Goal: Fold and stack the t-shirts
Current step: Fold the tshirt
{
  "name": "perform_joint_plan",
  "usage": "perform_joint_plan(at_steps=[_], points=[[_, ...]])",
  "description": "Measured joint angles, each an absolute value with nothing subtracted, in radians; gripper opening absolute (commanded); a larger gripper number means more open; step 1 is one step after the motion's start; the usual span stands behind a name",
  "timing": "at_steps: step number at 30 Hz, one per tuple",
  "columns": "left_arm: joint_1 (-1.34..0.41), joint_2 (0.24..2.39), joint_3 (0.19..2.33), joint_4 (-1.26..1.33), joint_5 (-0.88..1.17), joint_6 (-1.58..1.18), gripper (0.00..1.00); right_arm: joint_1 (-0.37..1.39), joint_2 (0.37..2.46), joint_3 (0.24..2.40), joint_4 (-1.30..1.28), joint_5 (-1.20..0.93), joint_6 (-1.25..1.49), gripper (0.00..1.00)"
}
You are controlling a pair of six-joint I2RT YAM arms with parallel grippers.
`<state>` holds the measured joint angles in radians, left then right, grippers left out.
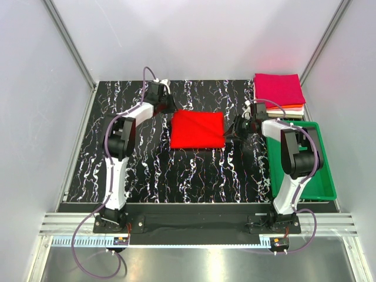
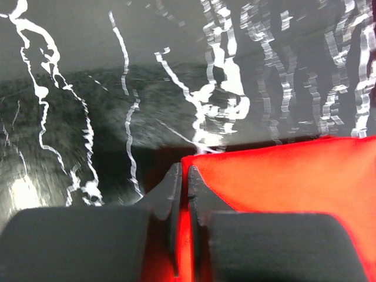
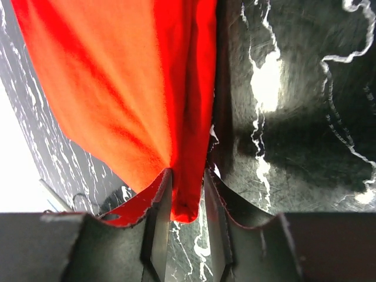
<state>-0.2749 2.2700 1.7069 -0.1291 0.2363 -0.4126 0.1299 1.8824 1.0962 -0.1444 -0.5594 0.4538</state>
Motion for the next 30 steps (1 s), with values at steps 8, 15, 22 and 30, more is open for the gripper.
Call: perform_joint_plan(at_steps=[8,15,22,30], points=[[-0.263,2.307,1.724,-0.11,0.379,-0.361,0.33,0.13,1.883,1.194,-0.235,-0.507,0.448,0.37],[-0.263,2.3,1.753,-0.113,0.459,-0.345,0.4,0.13,1.883,1.294,-0.313,-0.49,0.442,0.27],[-0.264,2.223,1.748,-0.136,0.452,-0.371,0.44,0.135,1.938,1.422,-0.299,-0.534,0.453,0.19],[-0.271,2.165,1.62,-0.134,0.444,-0.398,0.47,0.132,2.181,1.473,-0.233,-0.522,0.458,0.17]])
